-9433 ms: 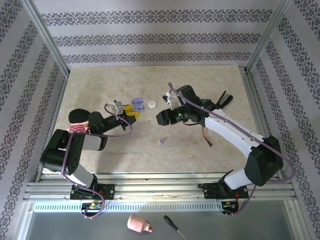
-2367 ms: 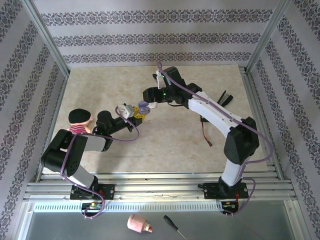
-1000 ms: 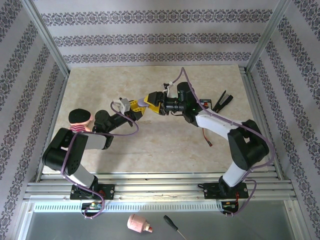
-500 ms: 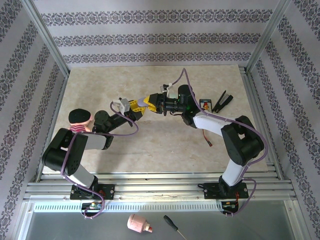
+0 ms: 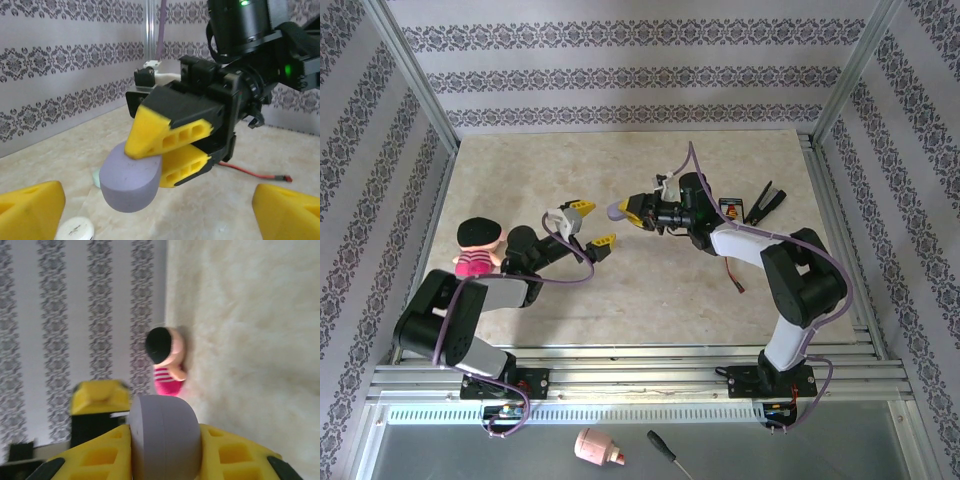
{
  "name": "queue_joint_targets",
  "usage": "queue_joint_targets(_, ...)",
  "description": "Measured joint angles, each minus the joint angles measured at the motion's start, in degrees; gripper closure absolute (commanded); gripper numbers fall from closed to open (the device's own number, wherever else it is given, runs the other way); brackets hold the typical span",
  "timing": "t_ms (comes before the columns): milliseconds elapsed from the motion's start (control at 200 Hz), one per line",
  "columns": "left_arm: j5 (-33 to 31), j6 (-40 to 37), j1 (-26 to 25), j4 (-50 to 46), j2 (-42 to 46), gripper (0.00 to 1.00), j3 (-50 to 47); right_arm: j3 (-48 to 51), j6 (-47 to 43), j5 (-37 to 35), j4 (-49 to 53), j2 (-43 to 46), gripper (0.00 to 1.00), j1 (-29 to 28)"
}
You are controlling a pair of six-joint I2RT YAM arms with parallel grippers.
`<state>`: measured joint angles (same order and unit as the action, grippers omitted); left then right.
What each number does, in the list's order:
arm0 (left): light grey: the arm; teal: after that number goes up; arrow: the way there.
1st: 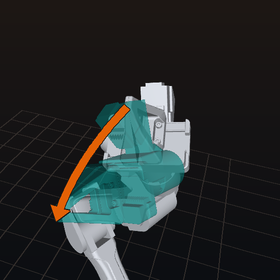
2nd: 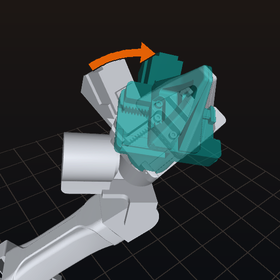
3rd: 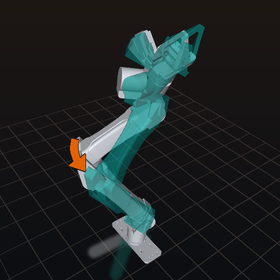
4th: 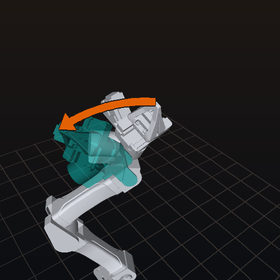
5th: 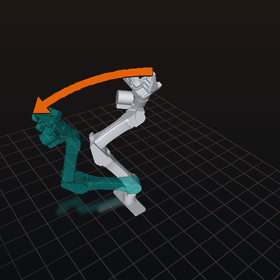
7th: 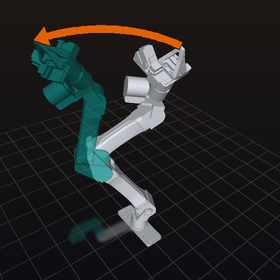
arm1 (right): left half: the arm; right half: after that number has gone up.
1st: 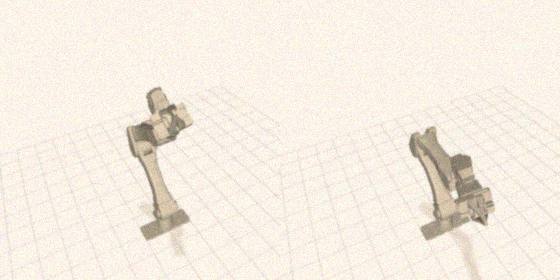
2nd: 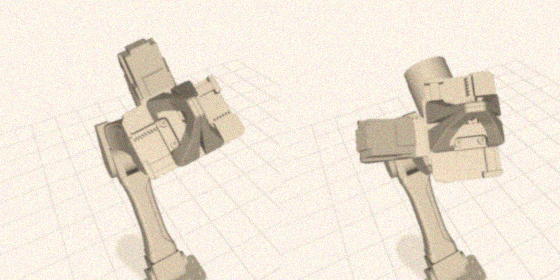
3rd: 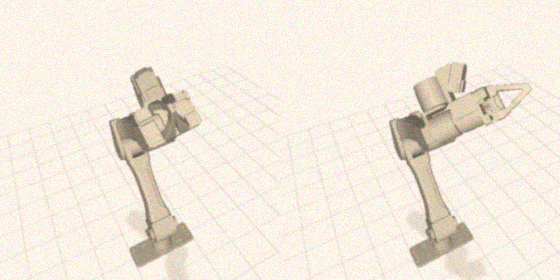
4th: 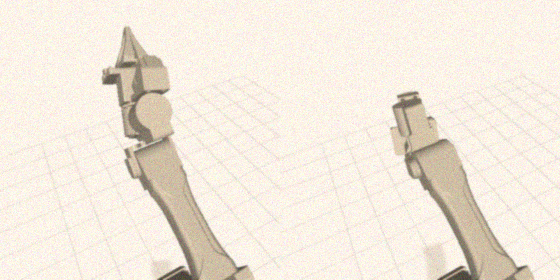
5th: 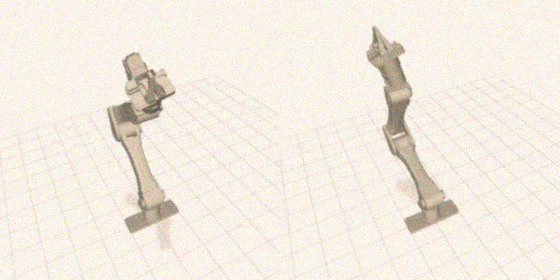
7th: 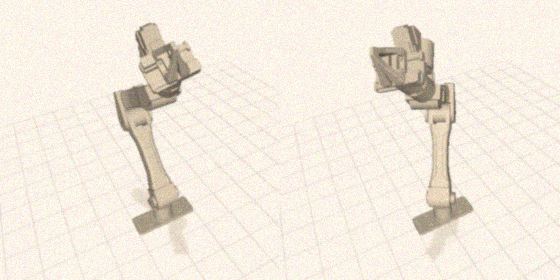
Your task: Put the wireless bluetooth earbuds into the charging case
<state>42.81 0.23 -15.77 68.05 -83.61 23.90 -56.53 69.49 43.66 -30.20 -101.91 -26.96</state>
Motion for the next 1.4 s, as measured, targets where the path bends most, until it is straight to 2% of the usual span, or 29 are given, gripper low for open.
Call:
queue_joint_targets(250,0.2,-11.0,0.0,-21.1,6.6,0.0,1.6,2.4,-8.9,-6.1,9.5,-4.9,0.74,1.5)
queue_joint_targets(645,2.2,-20.7,-1.4,-40.3,6.6,0.0,5.9,1.1,-20.0,-13.1,19.8,-6.9,0.71,1.3)
queue_joint_targets(734,2.4,-22.0,-1.5,-42.6,6.6,0.0,7.0,0.3,-21.5,-14.2,20.7,-7.1,0.64,1.3)
queue_joint_targets(889,1.2,-22.5,-1.5,-44.3,6.8,0.01,7.3,0.0,-23.6,-15.8,22.3,-7.1,0.4,1.3)
queue_joint_targets(994,-3.7,-22.1,-1.5,-44.2,7.9,0.01,7.2,-0.1,-25.0,-16.9,23.5,-5.7,0.28,1.2)
queue_joint_targets(1174,-15.9,-20.4,-1.5,-43.1,11.9,0.01,6.2,0.2,-29.5,-21.8,28.0,-0.2,0.09,3.2)
queue_joint_targets(1294,-23.8,-19.0,-1.2,-42.5,13.1,0.01,5.7,1.4,-34.3,-27.0,30.3,6.1,0.02,4.6)
queue_joint_targets(1399,-30.0,-17.3,0.0,-41.6,13.7,0.01,4.5,2.6,-38.9,-31.6,31.1,11.9,0.02,6.8)
